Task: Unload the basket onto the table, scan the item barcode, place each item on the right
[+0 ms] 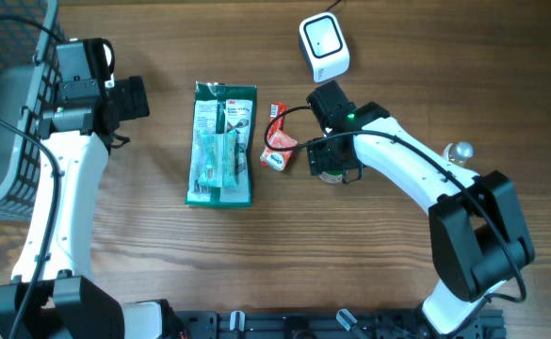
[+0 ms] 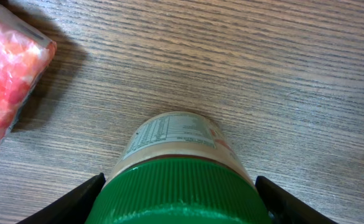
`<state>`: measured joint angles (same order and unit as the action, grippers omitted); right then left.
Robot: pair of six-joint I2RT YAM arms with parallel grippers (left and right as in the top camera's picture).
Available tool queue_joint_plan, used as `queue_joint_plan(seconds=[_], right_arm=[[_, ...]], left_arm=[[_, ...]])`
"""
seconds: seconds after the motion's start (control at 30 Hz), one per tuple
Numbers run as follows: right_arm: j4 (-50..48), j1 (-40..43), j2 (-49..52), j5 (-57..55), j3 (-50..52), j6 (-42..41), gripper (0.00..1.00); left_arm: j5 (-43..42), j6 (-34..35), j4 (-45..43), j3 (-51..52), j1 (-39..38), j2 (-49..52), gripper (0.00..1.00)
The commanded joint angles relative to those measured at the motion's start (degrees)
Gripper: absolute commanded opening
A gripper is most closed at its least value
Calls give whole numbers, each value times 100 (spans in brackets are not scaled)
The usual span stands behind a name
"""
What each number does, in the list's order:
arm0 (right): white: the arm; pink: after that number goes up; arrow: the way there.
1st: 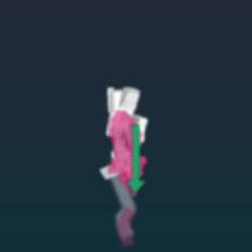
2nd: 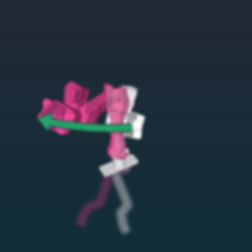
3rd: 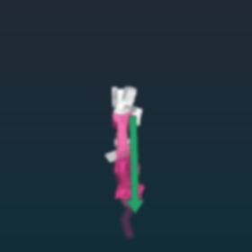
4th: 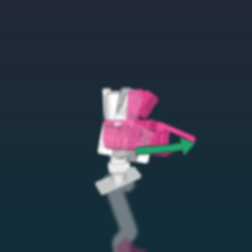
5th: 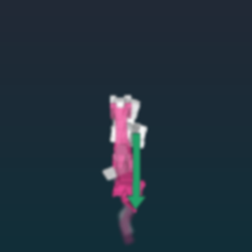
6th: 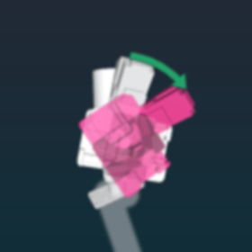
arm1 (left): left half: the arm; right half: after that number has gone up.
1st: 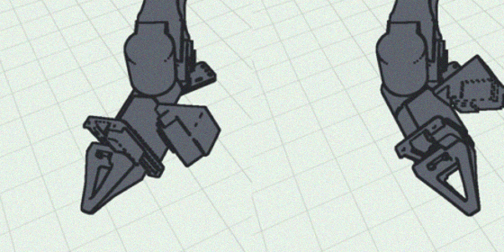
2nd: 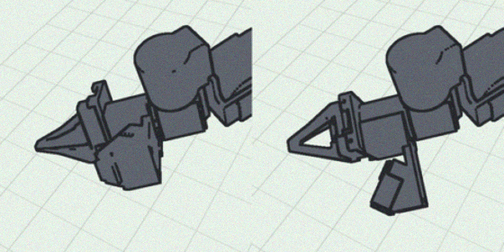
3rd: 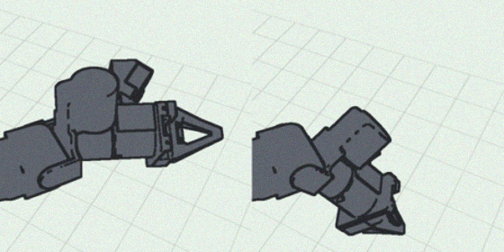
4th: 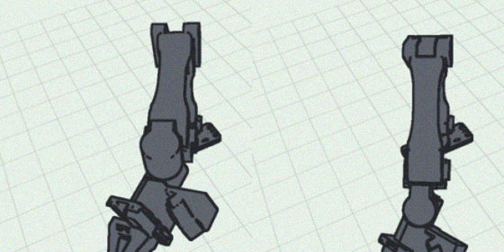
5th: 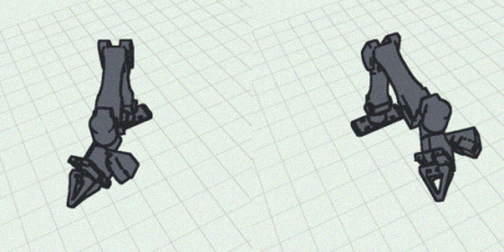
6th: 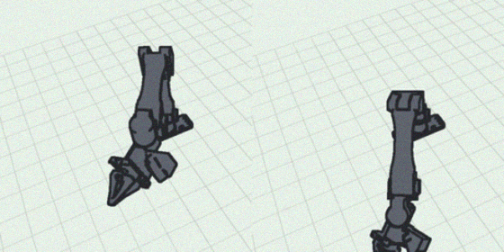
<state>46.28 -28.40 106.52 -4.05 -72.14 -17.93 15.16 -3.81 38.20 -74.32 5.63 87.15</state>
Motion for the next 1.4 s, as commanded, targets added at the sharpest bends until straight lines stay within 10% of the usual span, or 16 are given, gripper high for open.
queue_joint_plan(seconds=[0.0,0.8,1.37], right_arm=[[31,-2,90,116,52,-33,76],[42,-2,92,118,136,-177,81],[857,319,-44,1086,-758,-160,54]], left_arm=[[11,-44,-15,-13,2,-4,100],[11,-44,-15,-13,0,-4,100],[11,-44,-15,-13,2,-4,100]])
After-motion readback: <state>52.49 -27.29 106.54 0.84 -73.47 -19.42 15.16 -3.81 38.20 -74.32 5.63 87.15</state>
